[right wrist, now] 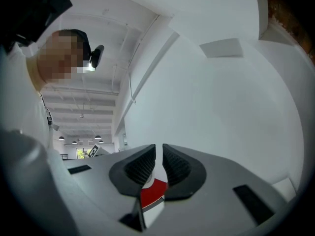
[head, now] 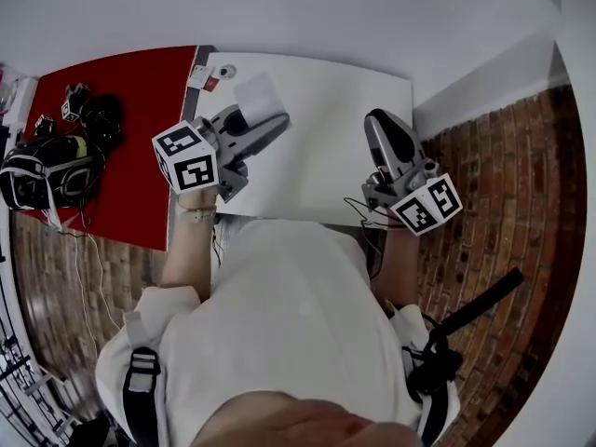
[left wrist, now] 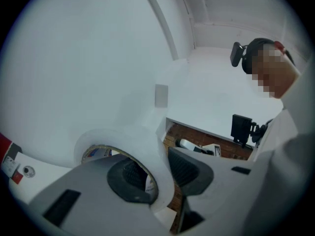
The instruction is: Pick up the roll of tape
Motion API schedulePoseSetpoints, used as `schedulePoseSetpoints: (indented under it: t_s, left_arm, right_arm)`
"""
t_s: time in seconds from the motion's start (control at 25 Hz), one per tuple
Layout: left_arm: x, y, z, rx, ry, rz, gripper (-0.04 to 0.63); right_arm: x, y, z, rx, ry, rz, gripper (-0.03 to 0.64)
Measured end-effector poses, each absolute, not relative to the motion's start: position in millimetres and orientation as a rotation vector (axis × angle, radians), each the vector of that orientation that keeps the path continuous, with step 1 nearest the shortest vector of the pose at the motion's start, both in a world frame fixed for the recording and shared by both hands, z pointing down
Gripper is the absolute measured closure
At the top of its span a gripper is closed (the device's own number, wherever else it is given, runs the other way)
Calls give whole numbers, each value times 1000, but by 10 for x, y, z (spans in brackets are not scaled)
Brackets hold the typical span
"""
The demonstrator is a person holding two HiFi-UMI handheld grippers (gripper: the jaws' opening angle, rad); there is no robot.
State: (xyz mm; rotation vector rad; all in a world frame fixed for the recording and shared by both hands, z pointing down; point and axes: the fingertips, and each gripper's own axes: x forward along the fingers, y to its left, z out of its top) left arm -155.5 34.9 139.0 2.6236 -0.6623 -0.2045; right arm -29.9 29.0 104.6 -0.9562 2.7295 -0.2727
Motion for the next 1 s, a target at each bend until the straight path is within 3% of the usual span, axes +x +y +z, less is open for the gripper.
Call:
schedulePoseSetpoints:
  t_s: [1.0]
  left_arm:
    - [-1620, 356, 1214, 2530, -613, -419, 482]
  right_arm:
    - [-332, 124, 1164, -887, 2769, -285, 558]
